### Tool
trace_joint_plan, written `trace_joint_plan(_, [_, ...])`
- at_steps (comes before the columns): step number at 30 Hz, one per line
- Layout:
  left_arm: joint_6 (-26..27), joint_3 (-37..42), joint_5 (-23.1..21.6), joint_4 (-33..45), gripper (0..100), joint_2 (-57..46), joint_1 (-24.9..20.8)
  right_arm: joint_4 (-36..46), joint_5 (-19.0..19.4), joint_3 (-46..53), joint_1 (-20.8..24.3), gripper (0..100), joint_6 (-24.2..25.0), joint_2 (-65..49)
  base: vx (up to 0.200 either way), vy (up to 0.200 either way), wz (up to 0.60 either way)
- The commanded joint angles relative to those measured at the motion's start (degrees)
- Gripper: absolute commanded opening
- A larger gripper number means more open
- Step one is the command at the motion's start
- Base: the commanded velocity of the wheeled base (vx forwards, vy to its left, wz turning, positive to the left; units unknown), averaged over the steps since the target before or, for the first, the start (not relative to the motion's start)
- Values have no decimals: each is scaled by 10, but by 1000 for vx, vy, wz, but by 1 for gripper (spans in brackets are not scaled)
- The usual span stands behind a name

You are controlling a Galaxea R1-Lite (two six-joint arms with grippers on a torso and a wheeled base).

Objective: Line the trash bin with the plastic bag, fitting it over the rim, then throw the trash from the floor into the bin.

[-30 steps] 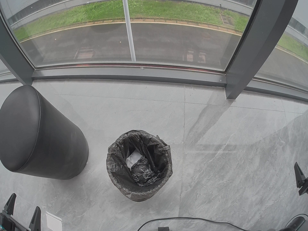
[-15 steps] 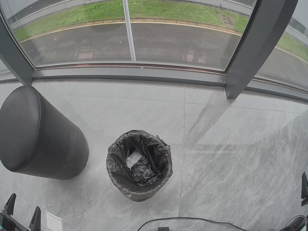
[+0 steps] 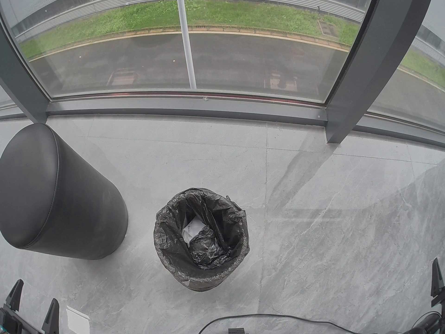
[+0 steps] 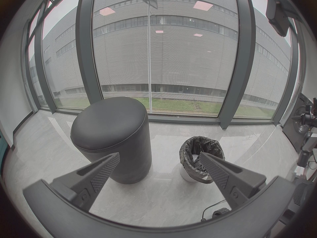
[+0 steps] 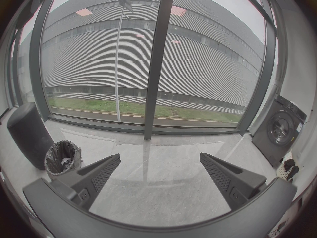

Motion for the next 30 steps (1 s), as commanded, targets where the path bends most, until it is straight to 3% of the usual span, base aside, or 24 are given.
trace_joint_plan(1, [0, 10, 0, 0, 100, -10, 0, 1, 23, 9, 0, 100, 0, -10, 0, 0, 0])
trace_joint_plan(2, [0, 10, 0, 0, 100, -10, 0, 1, 25, 9, 0, 100, 0, -10, 0, 0, 0])
trace_joint_plan(4, [0, 10, 0, 0, 100, -9, 0, 6, 78, 8, 0, 100, 4, -10, 0, 0, 0])
trace_joint_plan(5, [0, 10, 0, 0, 100, -10, 0, 6, 86, 8, 0, 100, 4, -10, 0, 0, 0])
trace_joint_plan(8, [0, 10, 0, 0, 100, -10, 0, 9, 176, 7, 0, 100, 1, -10, 0, 0, 0])
trace_joint_plan(10, [0, 10, 0, 0, 100, -10, 0, 21, 205, 5, 0, 100, -6, -10, 0, 0, 0])
trace_joint_plan(14, [0, 10, 0, 0, 100, -10, 0, 26, 204, 2, 0, 100, -13, -10, 0, 0, 0])
trace_joint_plan(18, [0, 10, 0, 0, 100, -10, 0, 20, 140, 8, 0, 100, -13, -10, 0, 0, 0])
trace_joint_plan(30, [0, 10, 0, 0, 100, -10, 0, 40, 152, 10, -1, 100, 5, -10, 0, 0, 0])
